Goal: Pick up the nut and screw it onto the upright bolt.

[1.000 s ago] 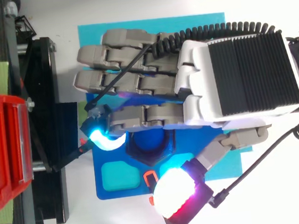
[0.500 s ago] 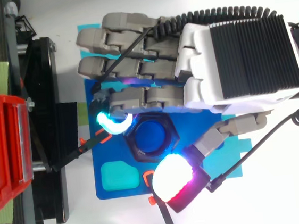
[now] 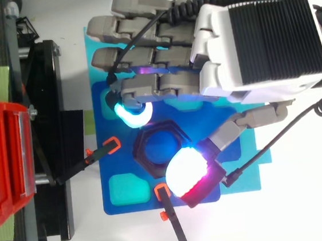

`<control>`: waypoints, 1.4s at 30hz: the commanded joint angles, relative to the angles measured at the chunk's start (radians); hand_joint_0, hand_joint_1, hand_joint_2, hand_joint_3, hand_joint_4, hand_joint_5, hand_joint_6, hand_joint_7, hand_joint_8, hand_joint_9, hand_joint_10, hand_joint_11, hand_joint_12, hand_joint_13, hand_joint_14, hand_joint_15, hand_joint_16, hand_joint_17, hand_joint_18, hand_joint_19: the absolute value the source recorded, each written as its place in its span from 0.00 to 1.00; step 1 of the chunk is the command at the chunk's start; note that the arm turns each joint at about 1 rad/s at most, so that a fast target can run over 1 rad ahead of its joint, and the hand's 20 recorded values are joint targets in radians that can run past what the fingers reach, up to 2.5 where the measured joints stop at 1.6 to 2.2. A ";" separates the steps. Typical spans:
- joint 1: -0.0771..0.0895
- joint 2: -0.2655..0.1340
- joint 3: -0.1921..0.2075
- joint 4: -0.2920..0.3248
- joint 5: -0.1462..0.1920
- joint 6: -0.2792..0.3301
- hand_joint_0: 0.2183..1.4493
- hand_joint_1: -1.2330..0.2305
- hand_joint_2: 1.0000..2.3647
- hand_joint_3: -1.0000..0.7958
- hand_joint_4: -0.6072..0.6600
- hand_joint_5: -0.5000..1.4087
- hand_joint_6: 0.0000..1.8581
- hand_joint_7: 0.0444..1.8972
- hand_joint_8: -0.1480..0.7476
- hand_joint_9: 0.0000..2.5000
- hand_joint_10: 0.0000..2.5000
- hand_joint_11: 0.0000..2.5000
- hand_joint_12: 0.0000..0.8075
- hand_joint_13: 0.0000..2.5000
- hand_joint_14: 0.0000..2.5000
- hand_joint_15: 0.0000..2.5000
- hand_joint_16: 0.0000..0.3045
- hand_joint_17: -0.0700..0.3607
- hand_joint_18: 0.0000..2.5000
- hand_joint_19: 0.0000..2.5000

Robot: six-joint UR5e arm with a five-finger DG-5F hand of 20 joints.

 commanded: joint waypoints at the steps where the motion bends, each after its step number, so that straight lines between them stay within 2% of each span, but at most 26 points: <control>1: -0.005 0.000 -0.001 0.000 -0.006 0.000 0.22 0.64 0.00 0.28 0.68 0.23 0.27 0.68 0.49 0.19 0.00 0.00 0.39 0.09 0.00 0.00 0.12 0.36 0.00 0.00; 5: -0.008 0.000 -0.001 0.000 -0.019 -0.002 0.22 0.64 0.00 0.28 0.68 0.24 0.27 0.70 0.49 0.21 0.00 0.00 0.39 0.10 0.00 0.00 0.12 0.35 0.00 0.00; 15: -0.016 0.000 0.001 0.000 -0.019 -0.008 0.23 0.63 0.00 0.28 0.63 0.27 0.27 0.73 0.48 0.28 0.00 0.00 0.36 0.14 0.00 0.00 0.10 0.33 0.00 0.00; 21: -0.028 0.000 0.001 0.000 -0.039 -0.013 0.24 0.61 0.00 0.28 0.59 0.28 0.27 0.74 0.47 0.35 0.00 0.00 0.34 0.17 0.00 0.00 0.10 0.31 0.03 0.00; 27: -0.039 0.002 0.001 0.000 -0.043 -0.014 0.24 0.61 0.00 0.28 0.55 0.29 0.27 0.75 0.40 0.40 0.00 0.00 0.30 0.20 0.00 0.00 0.08 0.29 0.07 0.00; 31: -0.051 0.002 0.001 0.002 -0.048 -0.025 0.23 0.63 0.00 0.28 0.65 0.25 0.27 0.67 0.47 0.36 0.00 0.00 0.35 0.19 0.00 0.00 0.10 0.32 0.06 0.00; 35: -0.060 0.006 0.010 -0.004 -0.056 -0.027 0.22 0.66 0.00 0.28 0.69 0.21 0.27 0.57 0.49 0.34 0.00 0.00 0.39 0.18 0.00 0.00 0.12 0.35 0.05 0.00; 36: -0.060 0.006 0.010 -0.004 -0.056 -0.027 0.21 0.66 0.00 0.28 0.69 0.20 0.27 0.56 0.49 0.33 0.00 0.00 0.39 0.18 0.00 0.00 0.13 0.36 0.05 0.00; 38: -0.068 0.005 0.036 -0.012 -0.072 -0.037 0.21 0.66 0.00 0.28 0.68 0.19 0.27 0.47 0.48 0.30 0.00 0.00 0.41 0.17 0.00 0.00 0.14 0.38 0.05 0.00; 42: -0.079 0.006 0.047 -0.024 -0.089 -0.050 0.20 0.69 0.00 0.28 0.63 0.16 0.27 0.36 0.46 0.24 0.00 0.00 0.42 0.12 0.00 0.00 0.16 0.41 0.02 0.00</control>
